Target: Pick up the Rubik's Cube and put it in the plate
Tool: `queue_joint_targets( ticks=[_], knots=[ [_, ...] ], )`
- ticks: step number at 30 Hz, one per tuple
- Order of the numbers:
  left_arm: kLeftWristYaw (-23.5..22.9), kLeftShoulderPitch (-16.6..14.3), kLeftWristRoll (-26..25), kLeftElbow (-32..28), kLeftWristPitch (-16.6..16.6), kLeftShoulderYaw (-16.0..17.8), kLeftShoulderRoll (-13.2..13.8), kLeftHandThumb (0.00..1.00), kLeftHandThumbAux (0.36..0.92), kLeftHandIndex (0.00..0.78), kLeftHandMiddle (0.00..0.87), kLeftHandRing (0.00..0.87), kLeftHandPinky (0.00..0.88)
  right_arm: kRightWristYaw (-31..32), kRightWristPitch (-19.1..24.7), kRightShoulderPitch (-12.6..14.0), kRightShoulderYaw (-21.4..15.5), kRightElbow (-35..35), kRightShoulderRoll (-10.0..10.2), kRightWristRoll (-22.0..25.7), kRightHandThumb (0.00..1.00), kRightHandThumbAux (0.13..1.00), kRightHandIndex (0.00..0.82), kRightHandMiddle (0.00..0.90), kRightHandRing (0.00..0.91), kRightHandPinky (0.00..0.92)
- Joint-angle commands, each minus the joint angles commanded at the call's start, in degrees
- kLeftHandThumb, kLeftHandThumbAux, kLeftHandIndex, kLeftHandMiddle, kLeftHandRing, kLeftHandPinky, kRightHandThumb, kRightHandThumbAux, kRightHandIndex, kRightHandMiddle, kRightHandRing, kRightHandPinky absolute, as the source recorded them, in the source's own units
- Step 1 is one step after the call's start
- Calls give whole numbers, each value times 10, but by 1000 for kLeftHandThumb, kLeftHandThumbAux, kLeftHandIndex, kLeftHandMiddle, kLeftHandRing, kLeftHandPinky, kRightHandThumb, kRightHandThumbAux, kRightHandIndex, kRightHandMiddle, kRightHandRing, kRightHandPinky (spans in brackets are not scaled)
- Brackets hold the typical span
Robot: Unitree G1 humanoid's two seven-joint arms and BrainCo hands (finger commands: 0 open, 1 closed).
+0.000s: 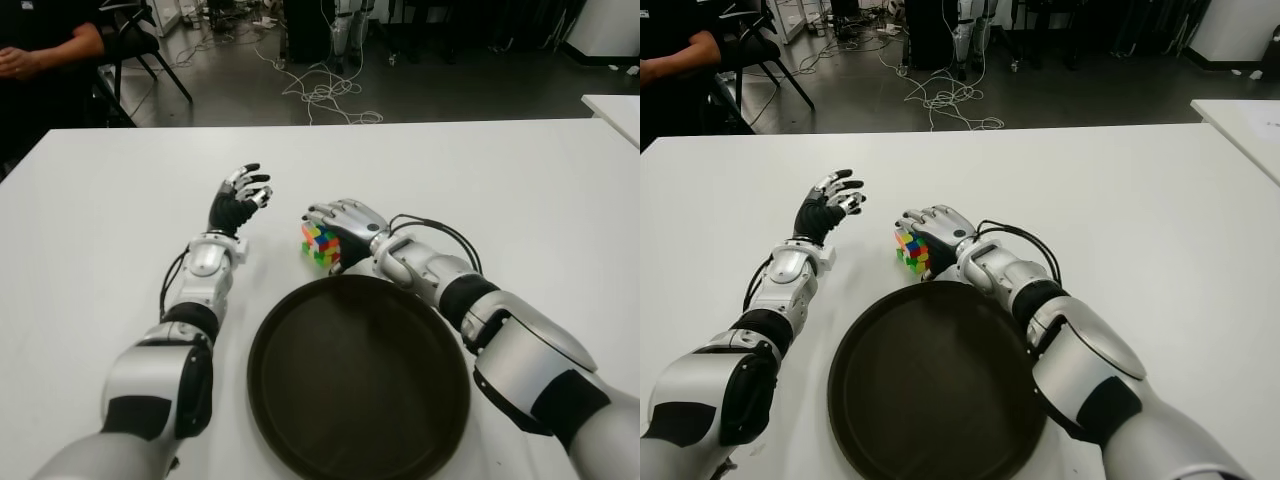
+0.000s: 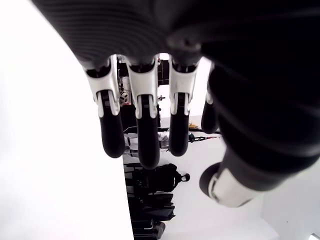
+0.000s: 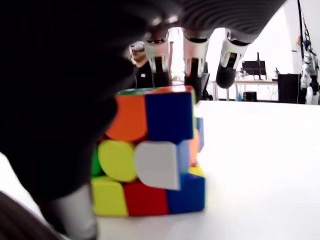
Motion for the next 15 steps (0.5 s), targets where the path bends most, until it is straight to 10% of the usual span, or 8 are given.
queue_joint_targets(
  ticks=[5,15],
  knots=[
    [-2,0,-2,0,1,1,0,321,766,197,282,315,326,-14,-3,4,-5,8,0,3,605,756,387,420,452,493],
    [2,2,3,-1,-6,-2,2,325,771,196,290,318,328,-51,17,4,4,10,8,-14,685,736,415,509,523,510]
  ],
)
